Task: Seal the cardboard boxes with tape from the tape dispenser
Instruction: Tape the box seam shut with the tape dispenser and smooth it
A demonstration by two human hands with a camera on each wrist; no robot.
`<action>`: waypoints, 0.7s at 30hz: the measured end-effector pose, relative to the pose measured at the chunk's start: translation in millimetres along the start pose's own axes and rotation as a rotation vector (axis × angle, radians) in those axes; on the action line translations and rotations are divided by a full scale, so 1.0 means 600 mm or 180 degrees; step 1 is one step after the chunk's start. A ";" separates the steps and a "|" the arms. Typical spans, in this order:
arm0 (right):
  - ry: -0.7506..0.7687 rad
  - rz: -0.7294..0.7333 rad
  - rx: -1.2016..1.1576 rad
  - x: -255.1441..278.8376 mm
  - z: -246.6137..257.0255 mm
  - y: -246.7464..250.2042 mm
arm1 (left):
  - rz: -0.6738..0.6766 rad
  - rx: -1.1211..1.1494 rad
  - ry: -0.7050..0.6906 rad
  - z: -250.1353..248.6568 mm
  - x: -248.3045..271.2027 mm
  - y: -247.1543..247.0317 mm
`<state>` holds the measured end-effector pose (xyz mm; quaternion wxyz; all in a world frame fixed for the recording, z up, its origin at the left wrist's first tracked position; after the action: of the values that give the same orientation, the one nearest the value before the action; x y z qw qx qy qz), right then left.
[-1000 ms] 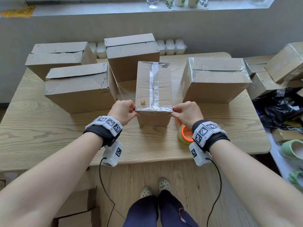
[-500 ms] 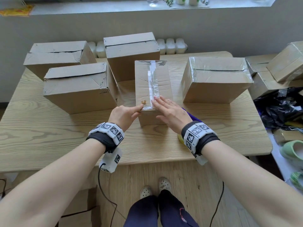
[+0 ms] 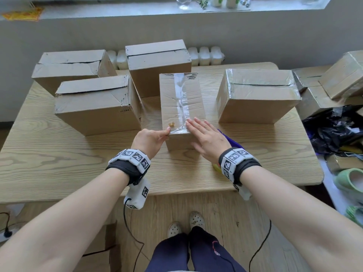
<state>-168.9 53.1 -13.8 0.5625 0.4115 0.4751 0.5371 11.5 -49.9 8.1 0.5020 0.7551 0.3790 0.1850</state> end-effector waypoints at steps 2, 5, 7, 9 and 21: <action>-0.0093 0.0141 -0.0016 -0.008 0.001 0.012 | -0.0049 0.0010 -0.0031 -0.003 0.007 0.001; -0.0169 0.0161 -0.0019 -0.007 0.013 0.027 | -0.0140 0.0240 -0.0522 -0.018 0.028 0.008; -0.0197 0.0202 -0.0021 -0.002 0.025 0.029 | -0.0176 0.0258 -0.0679 -0.027 0.037 0.016; -0.0208 0.0274 -0.0008 -0.003 0.042 0.026 | -0.0322 0.0257 -0.0500 -0.030 0.034 0.031; -0.0084 -0.0327 -0.0409 0.002 0.041 0.007 | 0.0905 -0.0423 -0.0487 0.014 -0.021 0.038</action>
<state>-145.7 55.8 -4.6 0.6208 0.3568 0.4526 0.5315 17.6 -69.2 26.2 0.5470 0.7781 0.2159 0.2208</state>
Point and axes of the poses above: each hand's wrist, its own x-axis away from the middle knuckle, its own y-axis out of the back of the hand, z = x × y, the point moved 2 cm from there along -x, towards the middle knuckle, and after that the axes turned 5 degrees about -z, right-handed, at the moved point
